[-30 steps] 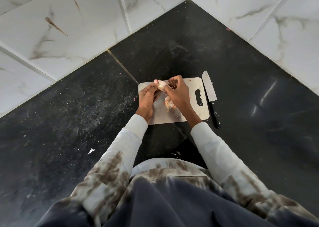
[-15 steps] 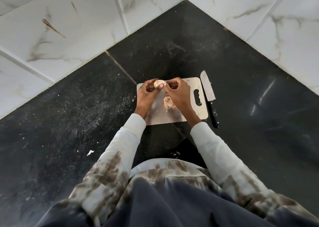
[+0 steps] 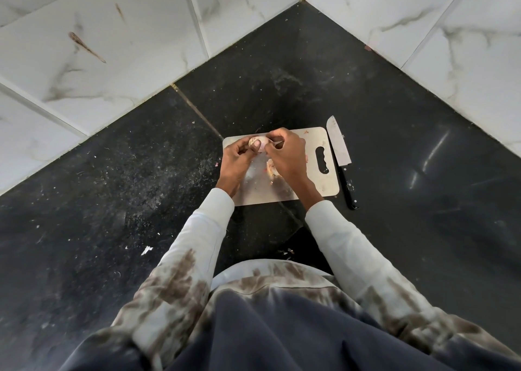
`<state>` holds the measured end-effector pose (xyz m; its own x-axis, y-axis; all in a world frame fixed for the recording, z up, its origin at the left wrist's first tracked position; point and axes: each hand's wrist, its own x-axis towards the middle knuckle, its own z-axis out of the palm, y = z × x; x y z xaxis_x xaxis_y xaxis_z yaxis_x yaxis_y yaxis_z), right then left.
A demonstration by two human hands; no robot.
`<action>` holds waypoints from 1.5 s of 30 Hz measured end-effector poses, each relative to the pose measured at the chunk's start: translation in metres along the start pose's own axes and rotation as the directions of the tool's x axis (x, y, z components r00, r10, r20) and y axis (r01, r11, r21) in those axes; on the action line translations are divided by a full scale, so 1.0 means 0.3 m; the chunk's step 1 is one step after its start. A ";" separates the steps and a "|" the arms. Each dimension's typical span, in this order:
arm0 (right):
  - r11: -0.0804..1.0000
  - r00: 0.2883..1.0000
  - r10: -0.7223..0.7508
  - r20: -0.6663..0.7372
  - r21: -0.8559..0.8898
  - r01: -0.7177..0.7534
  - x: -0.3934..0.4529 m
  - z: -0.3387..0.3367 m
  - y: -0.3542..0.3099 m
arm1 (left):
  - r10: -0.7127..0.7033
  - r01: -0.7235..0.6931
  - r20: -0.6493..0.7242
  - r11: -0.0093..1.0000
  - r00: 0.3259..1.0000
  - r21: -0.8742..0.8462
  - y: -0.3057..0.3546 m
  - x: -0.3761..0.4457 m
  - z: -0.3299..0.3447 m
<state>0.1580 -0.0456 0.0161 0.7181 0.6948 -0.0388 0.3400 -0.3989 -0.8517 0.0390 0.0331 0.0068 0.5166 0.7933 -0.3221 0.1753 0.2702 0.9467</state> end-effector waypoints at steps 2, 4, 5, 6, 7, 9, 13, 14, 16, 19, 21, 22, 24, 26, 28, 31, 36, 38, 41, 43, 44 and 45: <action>1.000 1.000 0.000 0.001 0.005 0.000 0.004 -0.001 0.005 | 0.001 -0.001 0.021 1.000 1.000 -0.001 0.003 -0.004 -0.003; 1.000 1.000 0.008 0.009 0.006 -0.008 0.008 -0.002 0.014 | -0.003 0.004 0.057 1.000 0.998 -0.023 0.003 -0.007 -0.006; 1.000 1.000 0.010 0.012 0.008 -0.010 0.011 -0.003 0.020 | -0.007 0.009 0.072 0.999 0.997 -0.032 0.003 -0.008 -0.006; 1.000 1.000 0.013 0.014 0.007 -0.013 0.012 -0.003 0.022 | -0.013 0.016 0.081 0.999 0.997 -0.036 0.004 -0.007 -0.006; 1.000 1.000 0.012 0.015 0.008 -0.012 0.013 -0.003 0.027 | -0.020 0.023 0.087 0.999 0.996 -0.041 0.006 -0.007 -0.005; 1.000 1.000 0.020 0.014 0.013 -0.020 0.015 -0.002 0.032 | -0.037 0.042 0.095 0.998 0.995 -0.046 0.007 -0.005 -0.006; 0.999 0.999 0.032 0.009 0.014 -0.032 0.018 0.001 0.040 | -0.077 0.080 0.113 0.996 0.991 -0.026 0.011 -0.004 -0.007; 0.999 0.999 0.033 0.011 0.010 -0.034 0.017 0.003 0.040 | -0.083 0.085 0.123 0.996 0.989 -0.014 0.008 -0.002 -0.008; 0.999 0.999 0.037 0.015 0.013 -0.037 0.016 0.006 0.039 | -0.095 0.096 0.140 0.995 0.986 -0.001 0.004 0.005 -0.016; 0.998 0.999 0.053 0.009 0.018 -0.053 0.017 0.002 0.038 | -0.122 0.123 0.148 0.992 0.981 -0.002 0.002 0.009 -0.021; 0.998 0.998 0.059 -0.014 0.007 -0.059 0.020 0.001 0.039 | -0.125 0.126 0.149 0.992 0.981 0.003 0.007 0.001 -0.005; 0.998 0.998 0.059 -0.027 0.004 -0.059 0.020 0.003 0.037 | -0.119 0.118 0.143 0.993 0.983 0.017 0.007 -0.004 0.004; 0.998 0.996 0.067 -0.050 0.003 -0.067 0.020 0.012 0.030 | -0.092 0.087 0.112 0.995 0.989 0.043 0.000 -0.003 0.018; 0.997 0.994 0.081 -0.067 0.011 -0.081 0.021 0.017 0.023 | -0.083 0.080 0.048 0.995 0.995 0.061 -0.002 0.005 0.024; 0.997 0.994 0.081 -0.073 0.021 -0.080 0.024 0.016 0.025 | -0.077 0.079 -0.023 0.993 0.997 0.092 0.000 0.015 0.025; 0.998 0.997 0.063 -0.042 0.001 -0.063 0.026 0.014 0.030 | -0.048 0.054 -0.053 0.990 0.997 0.127 0.005 0.022 0.020; 0.998 0.999 0.031 0.008 -0.060 -0.030 0.032 0.015 0.027 | -0.005 0.006 -0.003 0.984 1.000 0.177 0.006 0.018 -0.005; 0.998 0.999 0.029 0.026 -0.065 -0.027 0.034 0.012 0.024 | 0.009 -0.012 0.017 0.986 1.000 0.166 0.011 0.015 -0.010; 0.998 0.998 0.027 0.050 -0.060 -0.024 0.035 0.012 0.021 | 0.012 -0.018 0.045 0.990 0.999 0.143 0.017 0.008 -0.018; 0.997 0.997 0.033 0.067 -0.067 -0.028 0.035 0.010 0.020 | 0.006 -0.015 0.062 0.991 0.998 0.132 0.015 0.007 -0.025; 0.997 0.997 0.035 0.073 -0.074 -0.029 0.035 0.008 0.020 | -0.002 -0.007 0.073 0.992 0.997 0.125 0.012 0.006 -0.027; 0.997 0.996 0.037 0.076 -0.077 -0.031 0.036 0.006 0.021 | -0.013 0.004 0.085 0.994 0.996 0.112 0.012 0.004 -0.028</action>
<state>0.1667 -0.0396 0.0093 0.6817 0.7233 -0.1099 0.3631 -0.4648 -0.8075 0.0332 0.0397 0.0097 0.5832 0.7407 -0.3336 0.2703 0.2103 0.9395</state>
